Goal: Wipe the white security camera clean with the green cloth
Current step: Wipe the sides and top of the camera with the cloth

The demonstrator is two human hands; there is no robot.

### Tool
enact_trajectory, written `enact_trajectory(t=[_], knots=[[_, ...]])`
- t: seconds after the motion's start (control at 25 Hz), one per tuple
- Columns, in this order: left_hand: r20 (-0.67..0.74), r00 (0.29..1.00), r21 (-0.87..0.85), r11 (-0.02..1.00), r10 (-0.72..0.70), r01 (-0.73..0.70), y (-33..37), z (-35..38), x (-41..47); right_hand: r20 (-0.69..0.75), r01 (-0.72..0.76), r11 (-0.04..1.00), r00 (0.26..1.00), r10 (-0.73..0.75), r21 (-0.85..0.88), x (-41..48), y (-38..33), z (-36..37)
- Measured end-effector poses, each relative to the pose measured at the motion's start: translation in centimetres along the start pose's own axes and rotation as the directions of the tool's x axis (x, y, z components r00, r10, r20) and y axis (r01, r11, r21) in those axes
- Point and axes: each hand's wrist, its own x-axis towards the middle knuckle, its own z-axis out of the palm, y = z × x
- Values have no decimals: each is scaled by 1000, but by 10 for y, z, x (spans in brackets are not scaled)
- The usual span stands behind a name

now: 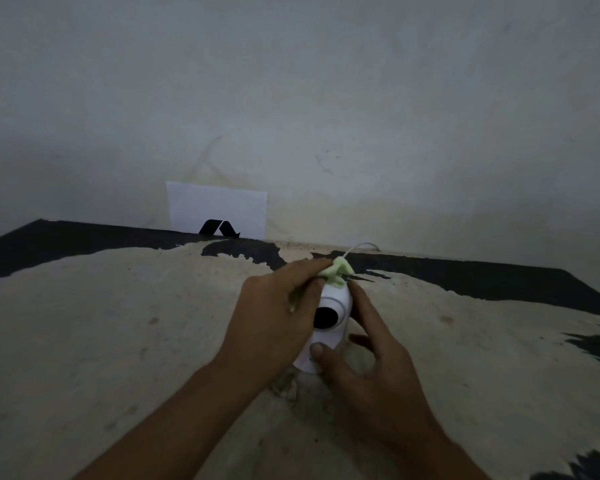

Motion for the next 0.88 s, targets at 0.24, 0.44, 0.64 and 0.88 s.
enact_trajectory(t=[0.24,0.44,0.64,0.88], knots=[[79,997,-5,1000,-21,21,-21,-8,4,-46,102,995,994,-101,22,7,11,4],[37,988,-34,988,-149,151,-30,-5,-16,-73,104,993,992,-100,54,5,14,6],[218,972,53,994,84,-97,-12,-2,-23,11,2,997,1000,-3,79,6,9,7],[202,978,42,998,-50,42,-13,-7,-42,-94,55,998,994,-52,30,1,5,7]])
